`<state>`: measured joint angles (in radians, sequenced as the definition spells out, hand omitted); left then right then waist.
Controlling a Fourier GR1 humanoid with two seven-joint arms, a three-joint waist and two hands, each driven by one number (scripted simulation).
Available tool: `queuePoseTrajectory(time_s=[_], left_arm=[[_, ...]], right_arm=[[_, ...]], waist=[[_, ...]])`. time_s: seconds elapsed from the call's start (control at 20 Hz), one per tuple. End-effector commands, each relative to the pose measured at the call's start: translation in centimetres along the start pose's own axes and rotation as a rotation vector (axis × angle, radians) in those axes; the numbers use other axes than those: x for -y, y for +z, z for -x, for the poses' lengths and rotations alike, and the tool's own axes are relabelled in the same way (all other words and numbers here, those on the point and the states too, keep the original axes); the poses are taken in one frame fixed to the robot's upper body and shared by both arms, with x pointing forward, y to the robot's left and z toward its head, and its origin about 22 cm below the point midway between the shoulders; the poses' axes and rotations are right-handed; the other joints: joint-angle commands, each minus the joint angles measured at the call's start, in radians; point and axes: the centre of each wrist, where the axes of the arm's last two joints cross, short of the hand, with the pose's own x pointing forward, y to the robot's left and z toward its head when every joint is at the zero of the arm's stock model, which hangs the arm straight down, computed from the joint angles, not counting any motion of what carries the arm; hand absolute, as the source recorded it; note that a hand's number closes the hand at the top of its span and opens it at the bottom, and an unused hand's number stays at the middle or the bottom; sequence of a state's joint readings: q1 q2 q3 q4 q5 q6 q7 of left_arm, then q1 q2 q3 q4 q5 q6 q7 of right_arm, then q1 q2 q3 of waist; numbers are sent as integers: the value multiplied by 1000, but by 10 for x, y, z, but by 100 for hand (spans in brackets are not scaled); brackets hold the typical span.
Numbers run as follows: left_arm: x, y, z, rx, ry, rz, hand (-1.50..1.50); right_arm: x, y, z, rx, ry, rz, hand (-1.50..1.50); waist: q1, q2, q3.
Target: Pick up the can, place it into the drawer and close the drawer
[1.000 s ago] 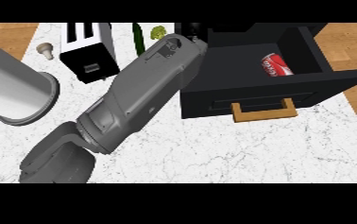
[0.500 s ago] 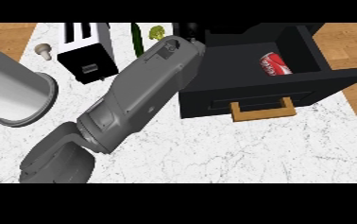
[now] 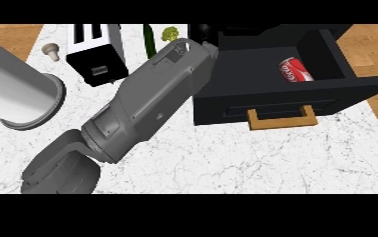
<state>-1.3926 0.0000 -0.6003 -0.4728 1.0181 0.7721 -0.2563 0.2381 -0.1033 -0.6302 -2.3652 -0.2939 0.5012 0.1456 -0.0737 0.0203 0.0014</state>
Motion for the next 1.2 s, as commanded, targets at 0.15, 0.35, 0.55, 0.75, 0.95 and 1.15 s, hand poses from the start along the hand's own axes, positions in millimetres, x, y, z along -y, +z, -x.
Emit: queuePoseTrajectory(time_s=[0.15,0.35,0.55,0.75,0.95,1.15], left_arm=[[12,-2,-23,61,21,10,-150],[15,4,-23,33,29,8,-150],[11,-1,-22,29,52,2,-150],[-9,-8,-9,-2,50,-1,-150],[1,-2,-18,15,36,-16,-150],[-1,-5,-22,2,22,-22,-150]], right_arm=[[-27,-24,-21,94,217,-69,-150],[-50,-43,-9,81,284,-105,-150],[-65,-67,-8,83,383,-132,-150],[-88,-99,5,103,470,-129,-150],[-120,-125,20,125,541,-156,-150],[-133,-163,37,129,640,-205,-150]], waist=[[33,0,-1],[65,-7,-1],[62,-6,-1],[85,-9,-2],[91,-15,-2],[93,-12,-1]])
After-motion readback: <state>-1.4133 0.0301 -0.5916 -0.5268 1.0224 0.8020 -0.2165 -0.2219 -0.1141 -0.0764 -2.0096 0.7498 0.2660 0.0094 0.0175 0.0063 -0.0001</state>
